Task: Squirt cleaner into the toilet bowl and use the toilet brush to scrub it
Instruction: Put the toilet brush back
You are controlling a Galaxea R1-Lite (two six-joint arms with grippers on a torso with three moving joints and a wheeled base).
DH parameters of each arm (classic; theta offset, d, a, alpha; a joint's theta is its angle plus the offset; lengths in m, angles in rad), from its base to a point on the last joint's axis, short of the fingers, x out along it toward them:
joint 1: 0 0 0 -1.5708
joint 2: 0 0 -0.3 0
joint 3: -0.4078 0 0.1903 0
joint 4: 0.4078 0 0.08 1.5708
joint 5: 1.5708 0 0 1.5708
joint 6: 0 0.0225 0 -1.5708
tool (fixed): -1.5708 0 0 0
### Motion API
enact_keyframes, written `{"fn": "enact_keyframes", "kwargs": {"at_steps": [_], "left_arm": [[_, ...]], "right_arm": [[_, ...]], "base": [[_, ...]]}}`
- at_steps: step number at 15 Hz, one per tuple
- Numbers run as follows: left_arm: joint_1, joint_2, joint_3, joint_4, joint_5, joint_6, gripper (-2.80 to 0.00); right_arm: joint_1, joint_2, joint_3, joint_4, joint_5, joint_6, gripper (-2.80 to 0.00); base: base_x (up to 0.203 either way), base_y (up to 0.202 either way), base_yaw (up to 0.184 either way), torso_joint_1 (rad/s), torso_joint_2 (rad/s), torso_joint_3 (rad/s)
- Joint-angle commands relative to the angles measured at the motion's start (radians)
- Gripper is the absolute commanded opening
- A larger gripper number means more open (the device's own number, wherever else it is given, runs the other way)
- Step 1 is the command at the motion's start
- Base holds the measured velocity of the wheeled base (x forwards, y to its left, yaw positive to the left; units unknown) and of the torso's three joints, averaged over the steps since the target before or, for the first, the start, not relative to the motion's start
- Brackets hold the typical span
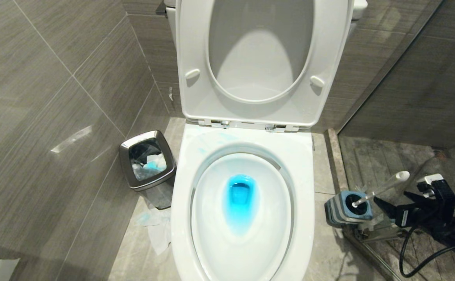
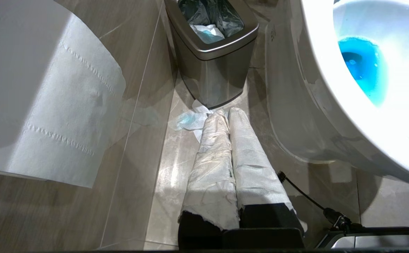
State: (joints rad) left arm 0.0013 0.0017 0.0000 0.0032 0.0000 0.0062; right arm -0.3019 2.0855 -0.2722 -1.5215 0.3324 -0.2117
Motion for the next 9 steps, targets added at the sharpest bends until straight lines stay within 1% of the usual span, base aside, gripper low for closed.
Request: {"fn": "enact_keyframes", "kwargs": {"at_steps": [1, 3, 5, 7, 9], "left_arm": [[0.0, 0.0, 0.0, 0.0, 0.0, 0.0, -2.8], [0.0, 0.0, 0.0, 0.0, 0.0, 0.0, -2.8], [0.0, 0.0, 0.0, 0.0, 0.0, 0.0, -2.8], [0.0, 0.0, 0.0, 0.0, 0.0, 0.0, -2.8], [0.0, 0.0, 0.0, 0.0, 0.0, 0.0, -2.8]], "right_arm": [[0.005, -0.06, 0.069, -0.008, 0.003, -0.002, 0.0], [0.009, -0.108, 0.104, -0.008, 0.004, -0.002, 0.0], [0.014, -0.186, 0.166, -0.008, 0.023, -0.002, 0.0], [0.016, -0.305, 0.249, -0.008, 0.038, -0.003, 0.0], [0.017, -0.437, 0.264, -0.008, 0.042, 0.004, 0.0]], "base": [[0.0, 0.0, 0.0, 0.0, 0.0, 0.0], [0.0, 0.0, 0.0, 0.0, 0.0, 0.0], [0.0, 0.0, 0.0, 0.0, 0.0, 0.0], [0.0, 0.0, 0.0, 0.0, 0.0, 0.0], [0.0, 0.0, 0.0, 0.0, 0.0, 0.0]]}}
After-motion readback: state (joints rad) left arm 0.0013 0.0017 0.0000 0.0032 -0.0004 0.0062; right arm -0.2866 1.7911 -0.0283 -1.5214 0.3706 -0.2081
